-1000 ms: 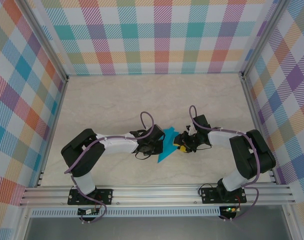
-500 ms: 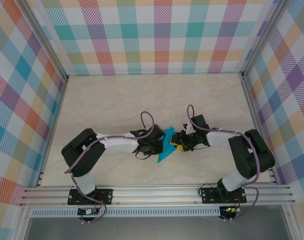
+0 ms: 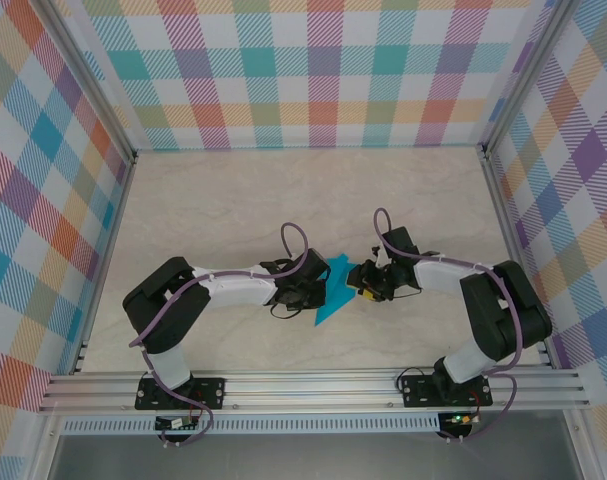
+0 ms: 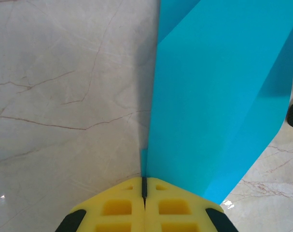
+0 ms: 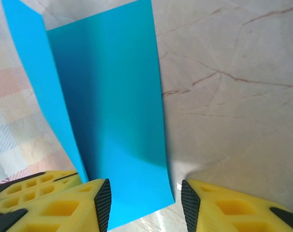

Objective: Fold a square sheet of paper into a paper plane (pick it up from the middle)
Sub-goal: Turn over the paper at the center of the table.

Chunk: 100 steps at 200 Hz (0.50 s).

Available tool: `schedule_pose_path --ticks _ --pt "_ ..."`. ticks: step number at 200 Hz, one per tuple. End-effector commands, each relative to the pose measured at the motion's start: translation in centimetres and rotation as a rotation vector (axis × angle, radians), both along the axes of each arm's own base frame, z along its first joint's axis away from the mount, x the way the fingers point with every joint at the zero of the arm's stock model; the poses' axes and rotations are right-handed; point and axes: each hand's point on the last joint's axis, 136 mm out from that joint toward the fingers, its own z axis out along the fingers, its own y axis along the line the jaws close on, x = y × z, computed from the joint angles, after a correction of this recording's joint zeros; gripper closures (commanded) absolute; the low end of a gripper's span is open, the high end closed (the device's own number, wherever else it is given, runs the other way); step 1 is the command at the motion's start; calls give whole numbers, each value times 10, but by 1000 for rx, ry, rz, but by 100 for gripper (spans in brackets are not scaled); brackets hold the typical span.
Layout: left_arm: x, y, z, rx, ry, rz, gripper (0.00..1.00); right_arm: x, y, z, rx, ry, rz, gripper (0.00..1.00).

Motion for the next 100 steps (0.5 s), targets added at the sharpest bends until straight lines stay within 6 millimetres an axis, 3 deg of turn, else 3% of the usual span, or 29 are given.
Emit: schedule_pose_path --ticks 1,32,100 --pt "-6 7 -15 30 56 9 100 -2 10 -5 43 17 41 56" --pt "-8 6 -16 31 61 5 100 -5 17 -2 85 15 56 63" --pt "-7 4 -16 21 65 4 100 -10 15 3 87 9 59 65"
